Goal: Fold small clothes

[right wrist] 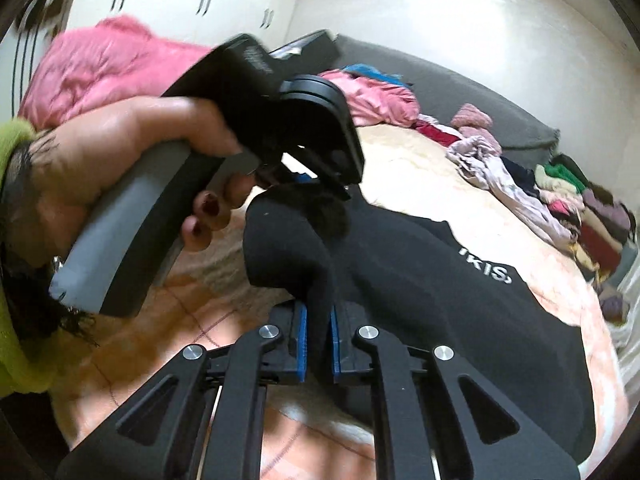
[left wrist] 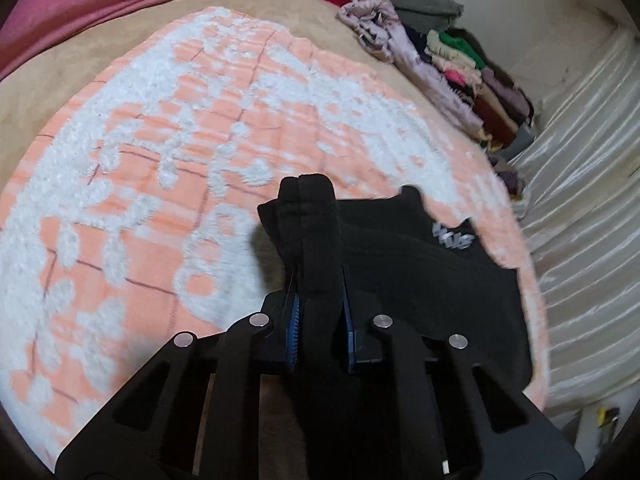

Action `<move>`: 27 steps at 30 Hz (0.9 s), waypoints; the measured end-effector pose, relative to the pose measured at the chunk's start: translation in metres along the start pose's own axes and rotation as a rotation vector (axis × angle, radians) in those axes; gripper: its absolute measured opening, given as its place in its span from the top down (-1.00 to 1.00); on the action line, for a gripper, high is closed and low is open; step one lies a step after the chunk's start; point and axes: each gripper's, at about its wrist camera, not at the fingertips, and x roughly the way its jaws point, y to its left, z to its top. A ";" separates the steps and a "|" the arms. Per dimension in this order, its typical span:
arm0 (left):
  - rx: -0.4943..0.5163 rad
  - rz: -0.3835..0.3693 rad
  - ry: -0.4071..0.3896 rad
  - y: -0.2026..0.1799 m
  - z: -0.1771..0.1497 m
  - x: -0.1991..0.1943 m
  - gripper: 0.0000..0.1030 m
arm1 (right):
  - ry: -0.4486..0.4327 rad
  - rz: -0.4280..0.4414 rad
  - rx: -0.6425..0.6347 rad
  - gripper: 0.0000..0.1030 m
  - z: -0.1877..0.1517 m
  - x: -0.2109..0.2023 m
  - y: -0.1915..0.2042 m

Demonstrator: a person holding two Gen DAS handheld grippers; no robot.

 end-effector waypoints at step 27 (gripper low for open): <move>0.314 0.027 0.007 -0.266 -0.017 0.037 0.82 | -0.174 -0.079 0.571 0.87 -0.091 -0.107 -0.185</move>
